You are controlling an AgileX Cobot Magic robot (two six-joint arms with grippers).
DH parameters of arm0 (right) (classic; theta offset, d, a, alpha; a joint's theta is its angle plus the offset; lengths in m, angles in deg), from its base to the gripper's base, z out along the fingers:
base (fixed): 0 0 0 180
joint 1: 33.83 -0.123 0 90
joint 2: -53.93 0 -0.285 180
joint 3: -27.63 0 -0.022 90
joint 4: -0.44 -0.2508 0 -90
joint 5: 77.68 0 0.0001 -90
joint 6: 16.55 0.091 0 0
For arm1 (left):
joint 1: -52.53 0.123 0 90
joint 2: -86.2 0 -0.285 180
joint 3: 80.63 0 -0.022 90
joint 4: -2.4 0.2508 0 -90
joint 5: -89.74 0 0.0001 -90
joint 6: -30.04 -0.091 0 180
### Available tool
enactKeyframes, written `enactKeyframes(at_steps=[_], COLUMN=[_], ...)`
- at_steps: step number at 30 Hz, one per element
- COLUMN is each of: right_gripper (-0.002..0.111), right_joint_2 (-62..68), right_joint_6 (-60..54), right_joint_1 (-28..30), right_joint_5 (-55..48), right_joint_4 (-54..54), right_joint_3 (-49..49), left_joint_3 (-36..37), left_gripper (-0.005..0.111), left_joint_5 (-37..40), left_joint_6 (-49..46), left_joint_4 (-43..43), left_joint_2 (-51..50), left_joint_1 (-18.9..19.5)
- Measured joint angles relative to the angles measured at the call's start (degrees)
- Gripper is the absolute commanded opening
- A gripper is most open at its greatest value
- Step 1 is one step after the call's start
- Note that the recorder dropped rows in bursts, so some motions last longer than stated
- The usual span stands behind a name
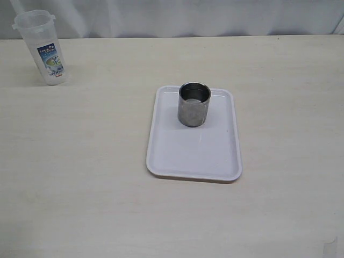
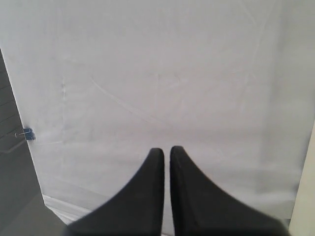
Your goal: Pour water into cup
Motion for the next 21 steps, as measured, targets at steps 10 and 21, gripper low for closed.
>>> enactKeyframes(at_steps=[10,21], right_gripper=[0.004,0.004], right_joint_2=[0.0,0.0], right_joint_6=[0.0,0.0], right_joint_1=[0.4,0.4], right_joint_5=[0.0,-5.1], right_joint_4=[0.0,0.0], right_joint_3=[0.0,0.0], left_joint_3=[0.0,0.0], left_gripper=[0.0,0.0], left_joint_5=[0.0,0.0], left_joint_6=[0.0,0.0], left_joint_4=[0.0,0.0], left_joint_2=[0.0,0.0], left_joint_1=[0.0,0.0])
